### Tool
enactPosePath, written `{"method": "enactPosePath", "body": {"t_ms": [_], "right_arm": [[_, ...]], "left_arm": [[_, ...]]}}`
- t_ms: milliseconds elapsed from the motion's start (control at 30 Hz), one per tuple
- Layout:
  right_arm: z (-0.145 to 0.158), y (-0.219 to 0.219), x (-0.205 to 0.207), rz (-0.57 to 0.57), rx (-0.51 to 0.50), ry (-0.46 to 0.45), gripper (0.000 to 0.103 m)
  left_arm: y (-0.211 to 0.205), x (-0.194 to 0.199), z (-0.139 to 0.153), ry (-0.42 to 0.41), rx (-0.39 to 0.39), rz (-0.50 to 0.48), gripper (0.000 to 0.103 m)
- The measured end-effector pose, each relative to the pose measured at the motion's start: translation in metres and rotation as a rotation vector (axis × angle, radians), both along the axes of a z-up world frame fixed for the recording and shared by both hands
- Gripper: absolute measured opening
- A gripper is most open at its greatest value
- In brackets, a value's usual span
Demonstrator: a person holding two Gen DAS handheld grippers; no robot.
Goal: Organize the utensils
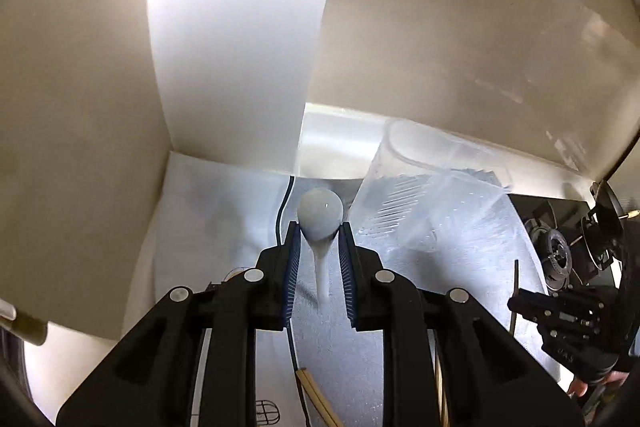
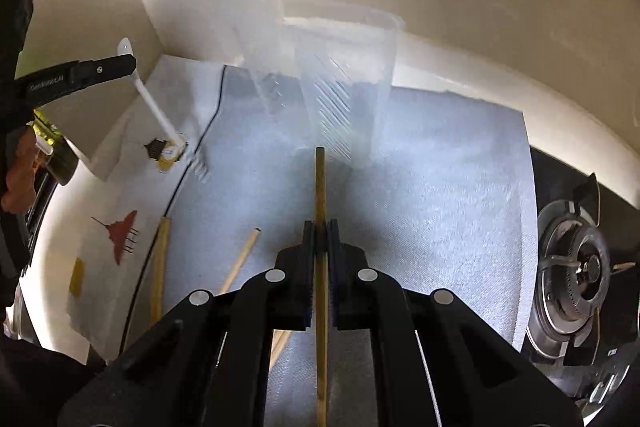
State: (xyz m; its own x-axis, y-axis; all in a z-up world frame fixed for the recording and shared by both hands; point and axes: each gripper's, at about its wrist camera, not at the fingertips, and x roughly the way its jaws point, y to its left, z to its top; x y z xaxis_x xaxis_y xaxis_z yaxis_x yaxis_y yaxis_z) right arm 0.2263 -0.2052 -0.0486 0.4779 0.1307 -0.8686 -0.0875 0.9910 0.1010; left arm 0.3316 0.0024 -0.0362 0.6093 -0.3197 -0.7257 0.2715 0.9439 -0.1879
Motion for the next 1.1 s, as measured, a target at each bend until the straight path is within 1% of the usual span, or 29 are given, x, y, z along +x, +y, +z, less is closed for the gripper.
{"method": "enactPosePath", "body": {"t_ms": [33, 67, 233, 267, 533, 667, 800, 933, 1033, 1100], "right_arm": [[0.003, 0.004, 0.0, 0.002, 0.0, -0.006, 0.006], [0.015, 0.008, 0.002, 0.002, -0.001, -0.011, 0.006], [0.037, 0.007, 0.0, 0.0, 0.012, -0.056, 0.007], [0.041, 0.007, 0.001, 0.003, 0.013, -0.066, 0.007], [0.081, 0.006, -0.007, 0.024, 0.041, -0.16, 0.007], [0.094, 0.004, -0.009, 0.021, 0.047, -0.19, 0.007], [0.111, -0.003, -0.011, 0.012, 0.081, -0.219, 0.007], [0.141, -0.011, -0.01, 0.013, 0.129, -0.277, 0.007], [0.182, -0.016, -0.005, 0.043, 0.136, -0.371, 0.007], [0.208, -0.018, -0.001, 0.06, 0.133, -0.438, 0.007]], "left_arm": [[0.001, -0.004, 0.003, -0.008, -0.003, -0.002, 0.019], [0.002, -0.007, 0.003, -0.011, -0.003, -0.004, 0.019], [0.007, -0.018, 0.016, -0.044, -0.009, -0.006, 0.018], [0.016, -0.024, 0.012, -0.049, -0.009, -0.006, 0.018], [0.016, -0.034, 0.029, -0.064, 0.002, -0.025, 0.017], [0.02, -0.04, 0.038, -0.079, -0.003, -0.029, 0.017], [0.022, -0.046, 0.049, -0.09, -0.01, -0.036, 0.016], [0.019, -0.049, 0.068, -0.111, -0.009, -0.057, 0.015], [0.015, -0.05, 0.093, -0.154, -0.005, -0.079, 0.014], [0.011, -0.049, 0.117, -0.202, -0.011, -0.105, 0.012]]}}
